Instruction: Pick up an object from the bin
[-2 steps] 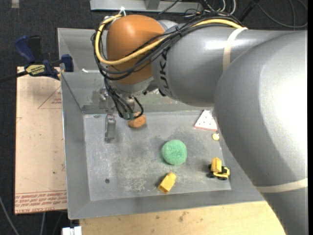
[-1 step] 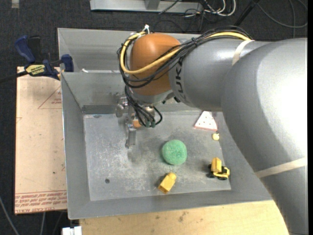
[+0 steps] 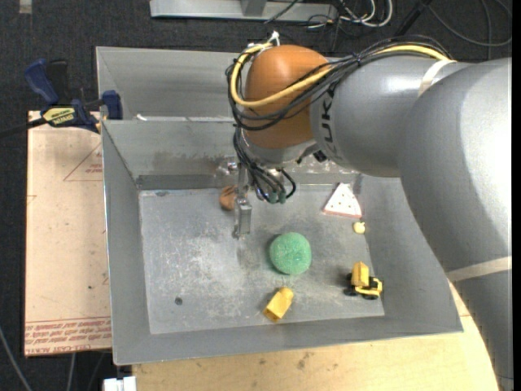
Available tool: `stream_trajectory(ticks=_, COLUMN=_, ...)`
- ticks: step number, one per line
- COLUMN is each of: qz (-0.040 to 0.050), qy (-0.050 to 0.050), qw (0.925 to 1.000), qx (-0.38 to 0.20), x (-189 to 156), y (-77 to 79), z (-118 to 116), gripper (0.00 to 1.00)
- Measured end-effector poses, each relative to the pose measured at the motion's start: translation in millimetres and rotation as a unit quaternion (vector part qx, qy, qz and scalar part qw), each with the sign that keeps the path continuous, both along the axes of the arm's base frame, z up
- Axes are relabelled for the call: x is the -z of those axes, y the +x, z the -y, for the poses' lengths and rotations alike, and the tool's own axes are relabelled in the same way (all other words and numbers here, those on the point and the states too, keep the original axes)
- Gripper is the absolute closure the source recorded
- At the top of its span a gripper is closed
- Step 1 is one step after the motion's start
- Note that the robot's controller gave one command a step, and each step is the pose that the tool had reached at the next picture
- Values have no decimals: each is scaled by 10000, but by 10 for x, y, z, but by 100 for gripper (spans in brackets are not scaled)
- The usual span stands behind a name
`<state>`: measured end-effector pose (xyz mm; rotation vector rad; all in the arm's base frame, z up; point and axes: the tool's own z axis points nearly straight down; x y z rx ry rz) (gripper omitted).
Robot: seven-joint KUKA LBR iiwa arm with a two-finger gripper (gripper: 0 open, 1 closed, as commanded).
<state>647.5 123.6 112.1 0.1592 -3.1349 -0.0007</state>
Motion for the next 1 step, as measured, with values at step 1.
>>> stream_trajectory(ticks=1, qz=41, qy=9, qw=10000, qx=56, x=-147, y=21, z=66, gripper=0)
